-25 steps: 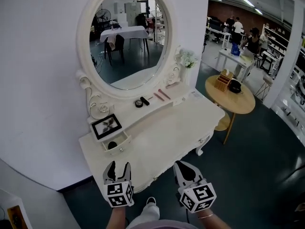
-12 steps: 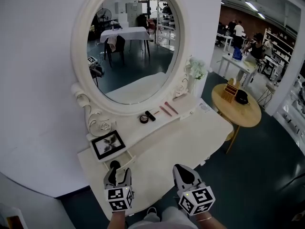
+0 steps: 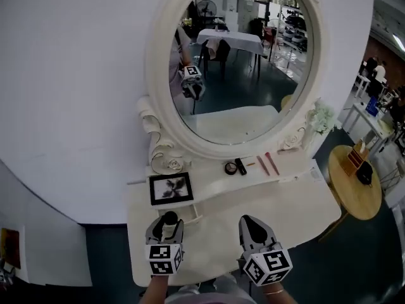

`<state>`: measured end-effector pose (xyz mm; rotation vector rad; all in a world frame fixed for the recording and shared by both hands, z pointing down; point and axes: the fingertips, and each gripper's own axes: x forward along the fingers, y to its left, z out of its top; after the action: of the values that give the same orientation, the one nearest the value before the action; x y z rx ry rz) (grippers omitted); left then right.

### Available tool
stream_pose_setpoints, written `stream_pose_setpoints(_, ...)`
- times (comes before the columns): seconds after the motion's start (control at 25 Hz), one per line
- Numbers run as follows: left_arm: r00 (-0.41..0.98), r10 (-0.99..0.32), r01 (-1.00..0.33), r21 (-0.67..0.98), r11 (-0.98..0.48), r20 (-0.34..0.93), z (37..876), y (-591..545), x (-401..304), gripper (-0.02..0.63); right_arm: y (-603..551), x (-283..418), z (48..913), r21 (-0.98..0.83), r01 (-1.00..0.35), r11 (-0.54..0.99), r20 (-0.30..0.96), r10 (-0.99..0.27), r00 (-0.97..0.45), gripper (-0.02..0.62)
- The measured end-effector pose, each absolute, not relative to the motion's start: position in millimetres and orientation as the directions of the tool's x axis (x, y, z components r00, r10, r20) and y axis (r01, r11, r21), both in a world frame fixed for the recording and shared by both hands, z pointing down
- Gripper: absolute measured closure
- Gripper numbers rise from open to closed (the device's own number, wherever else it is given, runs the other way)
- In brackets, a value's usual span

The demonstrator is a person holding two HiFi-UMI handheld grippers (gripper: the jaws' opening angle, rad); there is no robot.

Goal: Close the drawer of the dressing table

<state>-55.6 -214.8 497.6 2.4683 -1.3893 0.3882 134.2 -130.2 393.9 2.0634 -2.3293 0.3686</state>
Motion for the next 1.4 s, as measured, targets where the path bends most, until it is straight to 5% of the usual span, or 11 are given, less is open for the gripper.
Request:
stream_pose_setpoints(0.52, 0.222, -0.893, -0.975, 0.084, -0.205, 0.392, 505, -211, -64, 0.383, -189, 136, 406, -0.175, -0.885, 0.432, 0.187, -0.868, -0.460, 0.595)
stream_pose_setpoints(1.4, 0.084, -0.861, -0.996, 0.078, -0.052, 0.501, 555, -173, -56, 0.405, -195, 103, 455, -0.244, -0.763, 0.599, 0.282, -0.709, -0.647, 0.595)
